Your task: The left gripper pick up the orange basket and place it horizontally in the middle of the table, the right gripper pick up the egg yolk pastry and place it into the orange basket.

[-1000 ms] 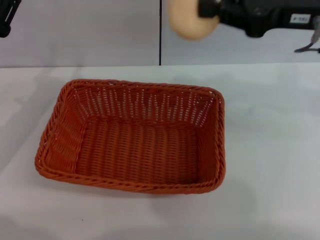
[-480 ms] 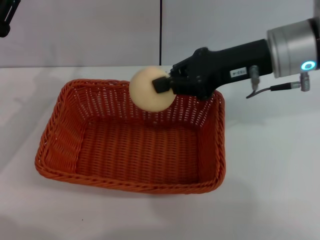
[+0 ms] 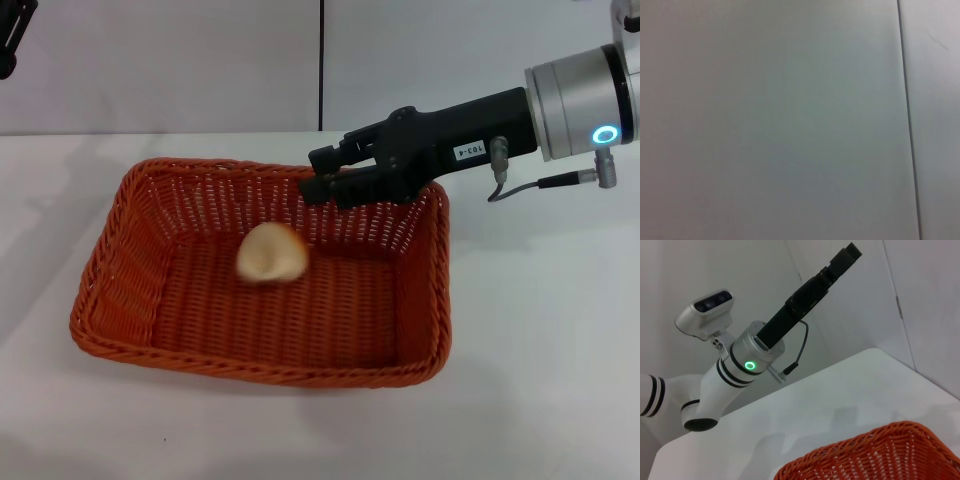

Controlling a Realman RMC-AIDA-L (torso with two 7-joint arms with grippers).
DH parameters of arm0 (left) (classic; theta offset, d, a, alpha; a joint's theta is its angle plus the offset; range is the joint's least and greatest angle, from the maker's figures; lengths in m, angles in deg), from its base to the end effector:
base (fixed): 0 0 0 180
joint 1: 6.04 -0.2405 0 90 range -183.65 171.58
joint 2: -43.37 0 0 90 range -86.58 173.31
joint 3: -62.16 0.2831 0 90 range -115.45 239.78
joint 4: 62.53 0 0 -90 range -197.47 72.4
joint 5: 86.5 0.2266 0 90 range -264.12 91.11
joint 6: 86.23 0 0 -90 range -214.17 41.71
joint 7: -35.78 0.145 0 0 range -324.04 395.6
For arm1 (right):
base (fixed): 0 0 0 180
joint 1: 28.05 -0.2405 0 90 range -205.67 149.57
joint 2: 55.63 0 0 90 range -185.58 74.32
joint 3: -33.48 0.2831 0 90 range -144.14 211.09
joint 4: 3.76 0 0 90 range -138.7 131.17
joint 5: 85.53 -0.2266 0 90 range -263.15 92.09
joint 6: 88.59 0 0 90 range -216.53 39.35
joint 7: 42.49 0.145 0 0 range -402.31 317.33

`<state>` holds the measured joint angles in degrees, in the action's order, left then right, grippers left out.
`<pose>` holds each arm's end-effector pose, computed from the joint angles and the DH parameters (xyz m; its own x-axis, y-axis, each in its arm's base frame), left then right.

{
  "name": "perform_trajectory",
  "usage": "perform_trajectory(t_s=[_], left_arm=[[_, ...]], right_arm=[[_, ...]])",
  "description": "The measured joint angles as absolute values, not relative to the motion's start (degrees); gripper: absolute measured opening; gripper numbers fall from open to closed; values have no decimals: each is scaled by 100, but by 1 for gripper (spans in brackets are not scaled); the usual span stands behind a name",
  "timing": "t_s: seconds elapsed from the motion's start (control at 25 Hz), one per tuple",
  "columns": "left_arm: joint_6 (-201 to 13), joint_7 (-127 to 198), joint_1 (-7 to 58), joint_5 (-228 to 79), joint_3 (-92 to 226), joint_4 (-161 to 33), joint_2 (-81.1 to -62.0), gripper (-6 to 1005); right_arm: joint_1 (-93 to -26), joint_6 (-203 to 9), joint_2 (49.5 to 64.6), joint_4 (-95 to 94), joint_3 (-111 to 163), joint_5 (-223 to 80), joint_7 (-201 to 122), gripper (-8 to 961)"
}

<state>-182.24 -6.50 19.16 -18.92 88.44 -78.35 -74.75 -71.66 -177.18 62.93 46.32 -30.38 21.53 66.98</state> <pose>-0.3217 0.3376 0.0536 0.4349 -0.3492 0.8300 0.6509 -0.5151 -0.5578 0.1399 0.4026 -0.0326 0.8599 -0.3803 -0.3405 -0.3665 -0.9243 0.1066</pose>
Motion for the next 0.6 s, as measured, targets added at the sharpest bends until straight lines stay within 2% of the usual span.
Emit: perform_trajectory(t_s=[0.2, 0.44, 0.48, 0.6], left_arm=[[-18272, -682, 1899, -1892, 8844, -7835, -7475, 560], [-18298, -715, 1872, -1892, 8844, -7836, -7480, 560], [-18303, -715, 1869, -1891, 8844, -7836, -7481, 559], [-18325, -717, 1855, -1892, 8824, -7836, -7482, 559]], right_arm=[[-6960, -17724, 6322, 4935, -3002, 2086, 6644, 416], [-6064, -17231, 6337, 5652, -2985, 1033, 5881, 587], [-5580, -16943, 6337, 5730, -2986, 294, 5120, 587], [-5191, -16787, 6339, 5668, -2986, -369, 4320, 587]])
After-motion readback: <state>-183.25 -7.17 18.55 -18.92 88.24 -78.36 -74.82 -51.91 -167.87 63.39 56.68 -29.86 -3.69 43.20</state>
